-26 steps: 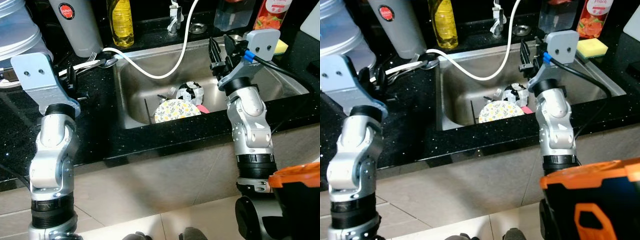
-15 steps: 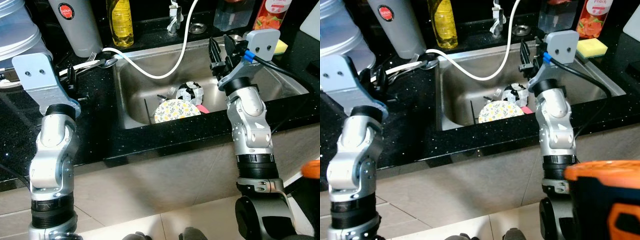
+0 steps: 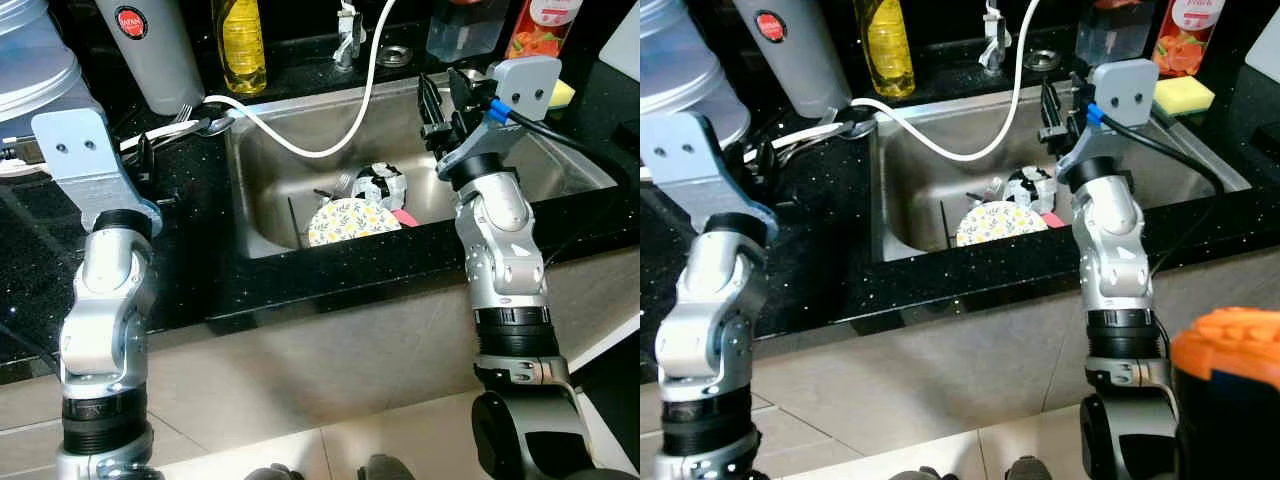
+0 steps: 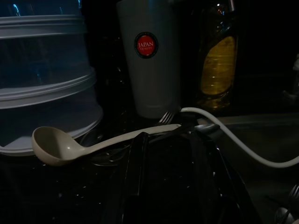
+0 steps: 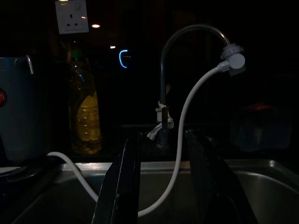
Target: Kitchen organization
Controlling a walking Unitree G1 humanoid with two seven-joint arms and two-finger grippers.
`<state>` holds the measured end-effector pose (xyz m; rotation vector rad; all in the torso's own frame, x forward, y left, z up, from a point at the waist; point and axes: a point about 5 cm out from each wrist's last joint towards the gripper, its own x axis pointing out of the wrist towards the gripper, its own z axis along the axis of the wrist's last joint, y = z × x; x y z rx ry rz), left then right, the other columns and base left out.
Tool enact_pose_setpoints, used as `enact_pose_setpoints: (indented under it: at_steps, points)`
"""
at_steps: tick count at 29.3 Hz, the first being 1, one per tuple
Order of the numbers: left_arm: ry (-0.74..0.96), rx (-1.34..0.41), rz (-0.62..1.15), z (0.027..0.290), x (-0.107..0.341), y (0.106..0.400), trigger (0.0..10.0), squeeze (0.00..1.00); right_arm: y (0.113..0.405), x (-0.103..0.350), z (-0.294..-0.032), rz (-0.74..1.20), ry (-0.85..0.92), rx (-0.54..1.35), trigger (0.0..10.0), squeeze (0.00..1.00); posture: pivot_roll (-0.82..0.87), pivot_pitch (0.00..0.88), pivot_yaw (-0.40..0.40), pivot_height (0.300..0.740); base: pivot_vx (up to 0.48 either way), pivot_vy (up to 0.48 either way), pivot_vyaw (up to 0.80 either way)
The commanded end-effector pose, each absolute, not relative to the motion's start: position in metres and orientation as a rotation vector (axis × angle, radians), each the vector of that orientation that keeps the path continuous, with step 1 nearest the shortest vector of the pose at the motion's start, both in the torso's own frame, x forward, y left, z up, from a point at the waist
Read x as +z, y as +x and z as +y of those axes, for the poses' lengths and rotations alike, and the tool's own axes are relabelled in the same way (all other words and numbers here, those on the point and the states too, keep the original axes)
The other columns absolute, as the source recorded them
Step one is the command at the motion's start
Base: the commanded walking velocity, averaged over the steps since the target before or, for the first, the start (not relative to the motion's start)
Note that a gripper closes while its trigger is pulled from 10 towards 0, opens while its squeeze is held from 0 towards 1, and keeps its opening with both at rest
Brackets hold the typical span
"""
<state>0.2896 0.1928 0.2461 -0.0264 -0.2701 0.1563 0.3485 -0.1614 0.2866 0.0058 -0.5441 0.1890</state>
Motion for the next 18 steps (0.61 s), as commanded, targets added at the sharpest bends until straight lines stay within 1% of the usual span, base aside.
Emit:
enact_pose_setpoints:
  at_steps: [1, 4, 7, 13, 18]
  points:
    - [0.006, 0.167, -0.243, 0.199, 0.241, 0.288, 10.0, 0.00, 0.351, 0.289, -0.166, -0.533, 0.058, 0.191, 10.0, 0.00, -0.05, 0.047, 0.073, 0.740, 0.000, 0.000, 0.00]
    - [0.013, 0.144, -0.253, 0.197, 0.242, 0.288, 10.0, 0.00, 0.351, 0.290, -0.167, -0.535, 0.070, 0.188, 10.0, 0.00, -0.05, 0.047, 0.073, 0.740, 0.000, 0.000, 0.00]
    - [0.062, 0.088, -0.306, 0.187, 0.250, 0.287, 10.0, 0.00, 0.351, 0.290, -0.167, -0.540, 0.055, 0.182, 10.0, 0.00, -0.05, 0.045, 0.073, 0.740, 0.000, 0.000, 0.00]
    - [0.048, 0.077, -0.315, 0.185, 0.251, 0.288, 10.0, 0.00, 0.351, 0.290, -0.166, -0.542, 0.050, 0.185, 10.0, 0.00, -0.06, 0.044, 0.074, 0.740, 0.000, 0.000, 0.00]
    - [0.037, 0.089, -0.331, 0.188, 0.253, 0.288, 10.0, 0.00, 0.351, 0.290, -0.167, -0.542, 0.046, 0.185, 10.0, 0.00, -0.06, 0.047, 0.076, 0.740, 0.000, 0.000, 0.00]
